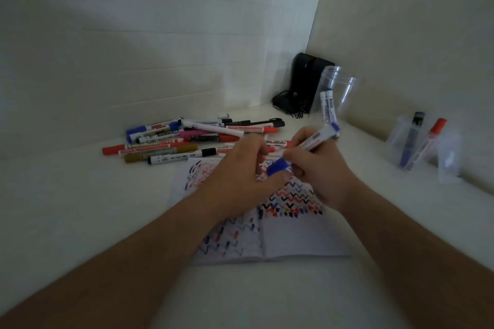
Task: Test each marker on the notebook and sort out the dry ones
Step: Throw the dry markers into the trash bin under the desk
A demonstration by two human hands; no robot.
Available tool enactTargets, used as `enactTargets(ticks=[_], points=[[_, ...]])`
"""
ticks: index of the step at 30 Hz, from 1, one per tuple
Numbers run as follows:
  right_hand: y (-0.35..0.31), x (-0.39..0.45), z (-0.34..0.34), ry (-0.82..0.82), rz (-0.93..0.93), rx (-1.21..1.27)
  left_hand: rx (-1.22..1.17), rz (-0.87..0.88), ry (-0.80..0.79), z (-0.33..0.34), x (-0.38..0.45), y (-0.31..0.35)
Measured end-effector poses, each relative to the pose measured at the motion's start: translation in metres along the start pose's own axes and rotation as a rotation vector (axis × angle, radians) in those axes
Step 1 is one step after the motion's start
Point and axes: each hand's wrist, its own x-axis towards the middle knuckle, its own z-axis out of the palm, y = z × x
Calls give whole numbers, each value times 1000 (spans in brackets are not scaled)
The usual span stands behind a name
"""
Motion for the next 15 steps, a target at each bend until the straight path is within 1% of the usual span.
enactTargets(ticks=[1, 3, 5, 8, 12, 15], points=[[3, -6, 3, -30, 7, 25, 45, 49, -30, 1, -1, 0], [10, -15, 9, -19, 28, 82, 122, 111, -98, 5, -3, 0], [16, -19, 12, 11, 46, 98, 145, 118, -135, 10, -6, -1], [18, -20, 11, 2, 68, 135, 188, 136, -136, 11, -9, 2], [15, -23, 4, -92, 87, 243, 184, 159, -186, 10, -10, 13], [13, -26, -1, -115, 84, 257, 125, 156, -219, 12, -8, 17]])
